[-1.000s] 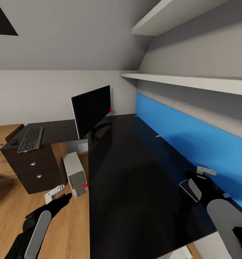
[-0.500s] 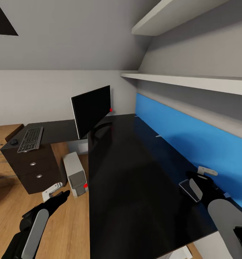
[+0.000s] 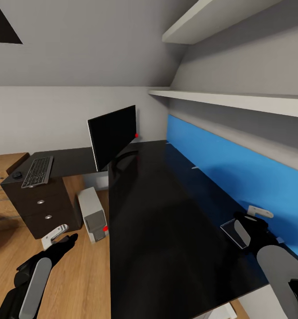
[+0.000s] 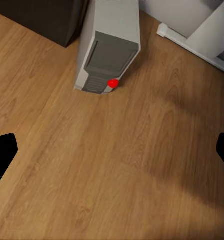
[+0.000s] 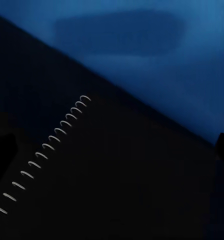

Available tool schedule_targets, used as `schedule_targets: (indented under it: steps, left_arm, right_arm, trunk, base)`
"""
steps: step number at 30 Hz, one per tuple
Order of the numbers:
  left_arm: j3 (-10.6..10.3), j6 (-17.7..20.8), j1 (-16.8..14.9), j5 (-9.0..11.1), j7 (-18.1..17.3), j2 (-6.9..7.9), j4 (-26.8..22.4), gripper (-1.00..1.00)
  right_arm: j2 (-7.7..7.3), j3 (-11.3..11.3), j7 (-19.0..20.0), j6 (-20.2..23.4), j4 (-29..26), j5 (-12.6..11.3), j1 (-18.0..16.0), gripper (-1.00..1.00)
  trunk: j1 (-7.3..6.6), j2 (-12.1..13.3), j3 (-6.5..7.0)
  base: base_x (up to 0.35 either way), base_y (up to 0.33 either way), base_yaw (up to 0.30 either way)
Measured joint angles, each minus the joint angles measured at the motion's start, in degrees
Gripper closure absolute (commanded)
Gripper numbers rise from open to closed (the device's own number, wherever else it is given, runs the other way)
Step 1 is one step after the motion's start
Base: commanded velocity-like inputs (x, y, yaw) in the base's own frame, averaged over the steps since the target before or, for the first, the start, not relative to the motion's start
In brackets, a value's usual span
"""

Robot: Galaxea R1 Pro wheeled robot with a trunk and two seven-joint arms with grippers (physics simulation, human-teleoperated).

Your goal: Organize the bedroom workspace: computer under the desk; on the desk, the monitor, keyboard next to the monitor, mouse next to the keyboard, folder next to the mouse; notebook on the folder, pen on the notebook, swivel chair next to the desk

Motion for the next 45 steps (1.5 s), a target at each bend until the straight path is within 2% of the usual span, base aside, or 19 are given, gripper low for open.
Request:
schedule_targets:
  steps: [5,21,29,35,42,45]
  left_arm:
    - [0.02,0.0,0.0,0.0,0.0,-0.04,-0.01,-1.0]
    - [0.03,-0.06,0.0,0.0,0.09,-0.06,-0.03,-1.0]
    - [0.03,-0.07,0.0,0.0,0.09,-0.06,-0.05,-1.0]
    - [-0.04,-0.08,0.0,0.0,0.1,-0.1,0.01,-1.0]
    - [0.02,-0.08,0.0,0.0,0.09,-0.07,-0.02,-1.0]
    - [0.01,-0.08,0.0,0.0,0.09,-0.06,-0.04,-1.0]
  right_arm:
    - [0.03,0.05,-0.08,-0.06,0.0,-0.03,0.0,-1.0]
    - [0.03,0.06,-0.03,-0.07,0.0,-0.02,0.0,-1.0]
    - [0.03,0.06,0.0,-0.07,0.0,0.0,0.0,-1.0]
    - [0.09,0.12,-0.11,0.03,-0.58,0.82,-0.04,-1.0]
    - [0.11,0.14,-0.13,0.05,-0.58,0.98,-0.04,-1.0]
    - [0.13,0.16,-0.09,0.03,-1.15,0.7,-0.04,-1.0]
  trunk:
    - [0.0,0.0,0.0]
    - [3.51,-6.4,-2.87]
    - [3.52,-6.42,-2.87]
    - [4.82,-8.82,-3.94]
    - [4.83,-8.84,-3.94]
    - [5.27,-9.64,-4.3]
  base:
    - [0.0,0.0,0.0]
    - [0.0,0.0,0.0]
    - [0.0,0.0,0.0]
    - [0.0,0.0,0.0]
    - [0.0,0.0,0.0]
    - [0.0,0.0,0.0]
